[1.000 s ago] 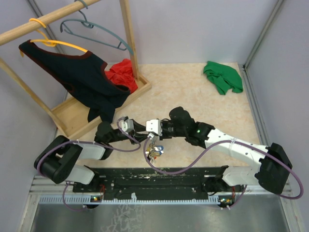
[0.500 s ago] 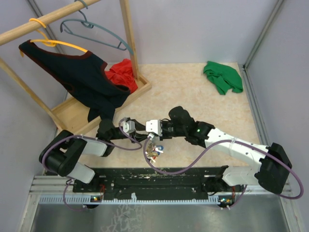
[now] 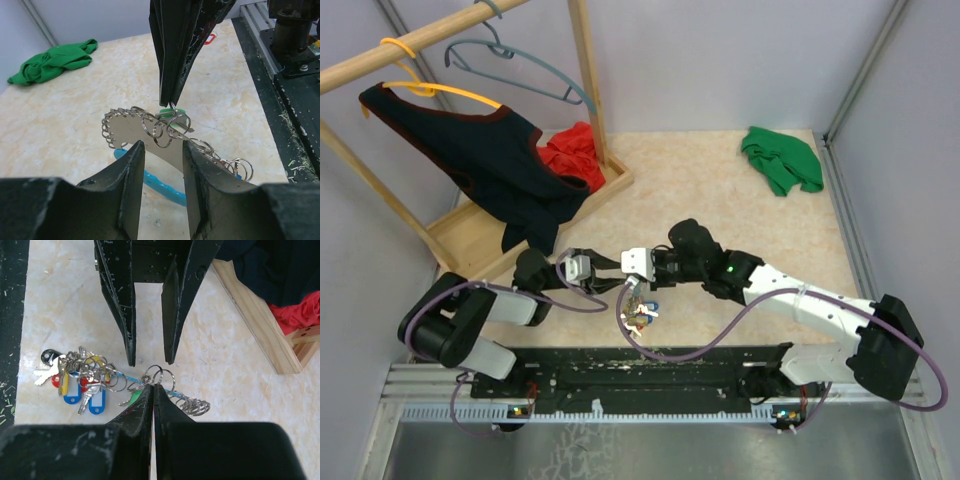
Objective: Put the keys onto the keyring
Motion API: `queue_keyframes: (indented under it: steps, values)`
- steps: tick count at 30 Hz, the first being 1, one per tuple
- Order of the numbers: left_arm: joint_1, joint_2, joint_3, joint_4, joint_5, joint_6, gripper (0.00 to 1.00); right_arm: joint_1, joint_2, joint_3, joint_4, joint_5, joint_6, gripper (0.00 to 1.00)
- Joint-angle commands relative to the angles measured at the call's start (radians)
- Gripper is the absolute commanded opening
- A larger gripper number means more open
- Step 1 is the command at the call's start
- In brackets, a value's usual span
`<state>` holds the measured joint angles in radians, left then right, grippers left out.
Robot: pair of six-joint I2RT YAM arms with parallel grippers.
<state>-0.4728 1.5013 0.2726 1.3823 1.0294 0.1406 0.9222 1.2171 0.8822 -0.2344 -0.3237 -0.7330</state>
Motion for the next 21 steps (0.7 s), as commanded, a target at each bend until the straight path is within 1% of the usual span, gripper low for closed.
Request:
queue_keyframes:
  steps: [1, 3, 7, 11, 15, 21]
  values:
    - [0.016, -0.08, -0.02, -0.052, 0.021, 0.086, 0.41, 0.007, -0.005, 0.057, 0.03, -0.024, -0.008, 0.0]
    - [0.014, -0.093, -0.006, -0.1, 0.045, 0.115, 0.39, 0.008, -0.004, 0.059, 0.029, -0.026, -0.008, 0.0]
    - [0.014, -0.113, -0.003, -0.092, 0.064, 0.122, 0.36, 0.008, -0.006, 0.064, 0.023, -0.028, -0.01, 0.0]
    - [0.012, -0.125, 0.024, -0.132, 0.097, 0.118, 0.33, 0.008, -0.011, 0.064, 0.026, -0.031, -0.01, 0.0]
    - [0.009, -0.11, 0.044, -0.129, 0.126, 0.093, 0.3, 0.008, -0.018, 0.063, 0.026, -0.036, -0.01, 0.0]
    - [0.005, -0.067, 0.073, -0.12, 0.16, 0.06, 0.3, 0.008, -0.019, 0.065, 0.026, -0.043, -0.01, 0.0]
